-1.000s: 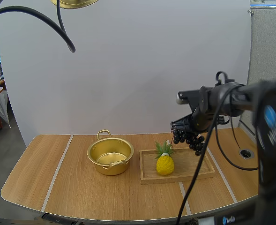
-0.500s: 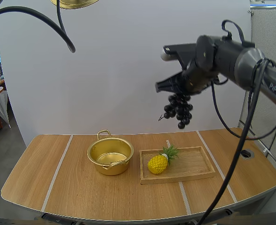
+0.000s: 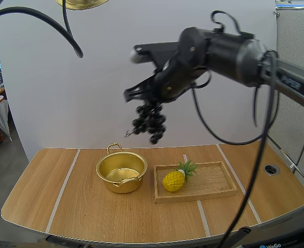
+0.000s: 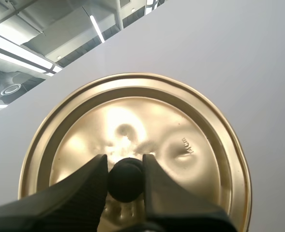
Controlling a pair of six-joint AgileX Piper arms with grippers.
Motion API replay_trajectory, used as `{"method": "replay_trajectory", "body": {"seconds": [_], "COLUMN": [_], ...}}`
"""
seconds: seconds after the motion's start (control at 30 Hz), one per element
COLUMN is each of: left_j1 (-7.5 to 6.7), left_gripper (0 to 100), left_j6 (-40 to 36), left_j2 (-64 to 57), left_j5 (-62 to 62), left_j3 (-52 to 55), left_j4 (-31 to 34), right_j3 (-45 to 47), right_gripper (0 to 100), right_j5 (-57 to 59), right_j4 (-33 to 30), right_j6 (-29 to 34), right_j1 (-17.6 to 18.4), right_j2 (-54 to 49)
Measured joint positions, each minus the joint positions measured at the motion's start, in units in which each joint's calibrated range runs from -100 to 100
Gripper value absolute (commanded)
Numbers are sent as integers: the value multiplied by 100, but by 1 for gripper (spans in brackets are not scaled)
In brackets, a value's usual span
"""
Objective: Open the pot, put the grape inside, and close it
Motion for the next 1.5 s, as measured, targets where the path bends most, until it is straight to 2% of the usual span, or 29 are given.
{"method": "replay_trajectory", "body": {"seconds": [0.23, 0.3, 1.1, 1.5], "left_j1": [0, 0, 0, 0], "left_gripper": [0, 0, 0, 0], "left_j6": [0, 0, 0, 0], "left_j2": [0, 0, 0, 0], "left_j5": [0, 0, 0, 0], "left_j3": [0, 0, 0, 0], "left_j4": [0, 0, 0, 0], "right_j3": [-11, -11, -11, -14], "right_gripper": [0, 0, 0, 0], "right_j5": [-322, -842, -2363, -2627], "right_j4": [35, 34, -10, -10], "right_j6": [0, 0, 0, 0], "right_j1": [252, 328, 342, 431], "right_j2": [555, 1260, 3180, 3810]}}
